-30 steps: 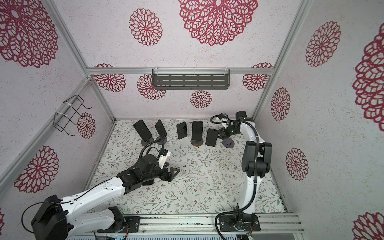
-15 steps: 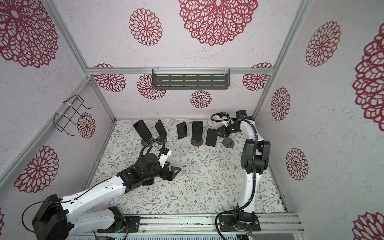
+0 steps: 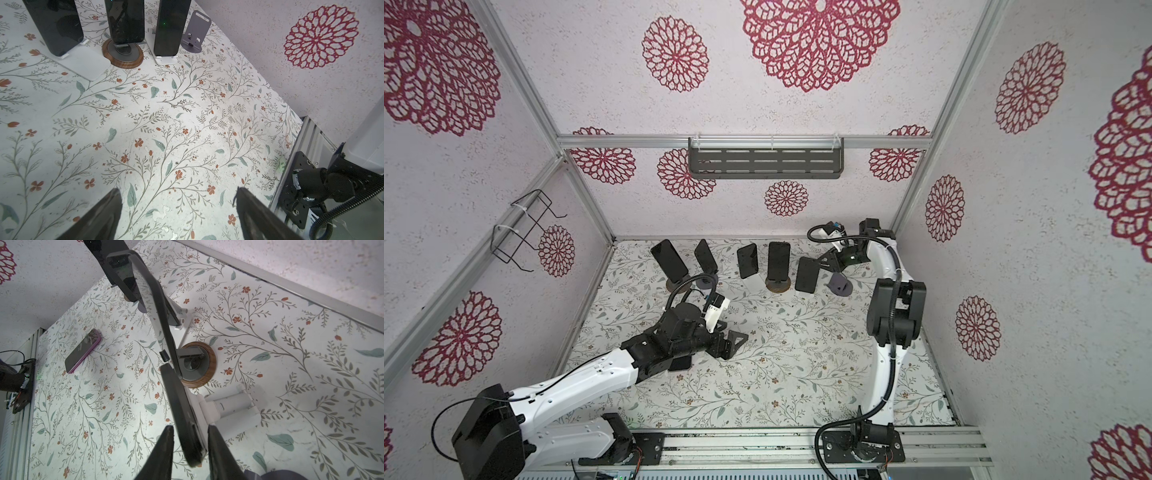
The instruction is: Remove the phone from the phone stand
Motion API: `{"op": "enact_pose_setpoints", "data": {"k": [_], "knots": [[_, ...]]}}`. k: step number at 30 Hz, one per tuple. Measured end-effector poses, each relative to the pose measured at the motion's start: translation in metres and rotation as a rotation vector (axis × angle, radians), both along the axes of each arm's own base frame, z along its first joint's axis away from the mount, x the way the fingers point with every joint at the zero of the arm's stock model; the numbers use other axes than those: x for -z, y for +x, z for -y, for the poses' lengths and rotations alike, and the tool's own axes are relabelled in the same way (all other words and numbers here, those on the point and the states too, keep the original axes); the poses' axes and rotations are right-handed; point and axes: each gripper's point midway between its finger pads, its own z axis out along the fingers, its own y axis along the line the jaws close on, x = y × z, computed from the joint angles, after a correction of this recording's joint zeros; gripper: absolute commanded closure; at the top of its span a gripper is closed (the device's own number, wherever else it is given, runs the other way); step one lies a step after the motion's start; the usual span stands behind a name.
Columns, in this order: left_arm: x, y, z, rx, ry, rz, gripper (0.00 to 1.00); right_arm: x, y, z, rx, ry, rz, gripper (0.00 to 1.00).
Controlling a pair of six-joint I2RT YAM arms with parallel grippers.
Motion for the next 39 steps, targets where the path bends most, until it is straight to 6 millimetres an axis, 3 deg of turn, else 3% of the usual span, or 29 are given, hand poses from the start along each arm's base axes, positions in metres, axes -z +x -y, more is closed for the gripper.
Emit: {"op": "enact_pose_setpoints", "data": {"k": [10, 21, 26, 34, 39], "knots": [[-0.004, 0.001, 0.001, 0.0, -0.002, 0.004, 0.11, 0.004, 0.003, 0.002, -0.005, -0.013, 0.014, 0.92], [-0.004, 0.003, 0.0, -0.015, 0.01, 0.008, 0.11, 0.004, -0.003, 0.005, -0.005, -0.049, 0.013, 1.0], [-0.006, 0.007, 0.001, -0.028, 0.016, 0.016, 0.09, -0.003, -0.02, 0.012, 0.032, -0.093, -0.009, 1.0], [-0.007, 0.014, 0.0, -0.068, 0.046, 0.038, 0.07, -0.047, -0.051, 0.013, 0.124, -0.088, -0.005, 1.0], [-0.013, 0.024, 0.004, -0.103, 0.069, 0.067, 0.03, -0.063, -0.083, 0.007, 0.214, -0.059, -0.022, 1.0]]}}
